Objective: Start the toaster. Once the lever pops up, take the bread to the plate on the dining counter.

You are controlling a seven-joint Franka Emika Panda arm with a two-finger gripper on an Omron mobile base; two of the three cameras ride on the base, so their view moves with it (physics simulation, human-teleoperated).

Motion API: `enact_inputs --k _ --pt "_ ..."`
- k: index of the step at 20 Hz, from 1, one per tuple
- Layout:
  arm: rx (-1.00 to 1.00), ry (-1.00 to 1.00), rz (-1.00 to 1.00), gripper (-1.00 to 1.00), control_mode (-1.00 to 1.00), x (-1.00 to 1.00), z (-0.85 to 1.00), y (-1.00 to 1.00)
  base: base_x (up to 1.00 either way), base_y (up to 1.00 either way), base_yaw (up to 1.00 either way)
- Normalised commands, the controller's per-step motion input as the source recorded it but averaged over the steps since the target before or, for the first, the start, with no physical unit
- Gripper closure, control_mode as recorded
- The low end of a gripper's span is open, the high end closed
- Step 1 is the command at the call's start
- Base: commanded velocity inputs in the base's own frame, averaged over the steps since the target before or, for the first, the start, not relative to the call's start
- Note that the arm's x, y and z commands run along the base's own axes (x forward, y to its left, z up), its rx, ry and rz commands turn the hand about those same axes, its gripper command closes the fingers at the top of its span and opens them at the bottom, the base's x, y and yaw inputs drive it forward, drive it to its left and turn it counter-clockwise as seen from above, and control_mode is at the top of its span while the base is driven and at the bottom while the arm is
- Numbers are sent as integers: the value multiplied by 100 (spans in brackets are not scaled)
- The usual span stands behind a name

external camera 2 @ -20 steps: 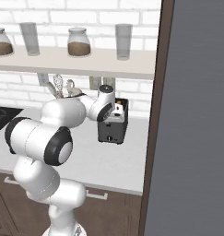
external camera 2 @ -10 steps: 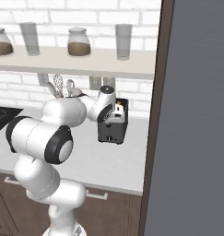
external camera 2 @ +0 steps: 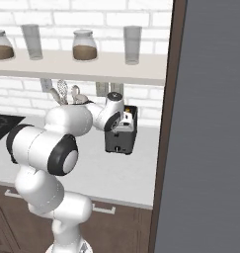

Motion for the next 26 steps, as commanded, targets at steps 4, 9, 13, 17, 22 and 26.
enact_inputs --k 4,9,13,17,22,26 --pt "0 0 0 100 -100 0 -69 -1 0 0 0" --pt "0 0 0 100 -100 1 -75 -11 0 0 0" --pt "0 8 0 100 -100 -2 -98 -18 0 0 0" --pt "-2 11 0 100 -100 -11 -100 -16 0 0 0" --pt "-1 4 0 100 -100 -10 -100 -27 0 0 0" --pt "-3 0 0 100 -100 -31 -100 -24 0 0 0"
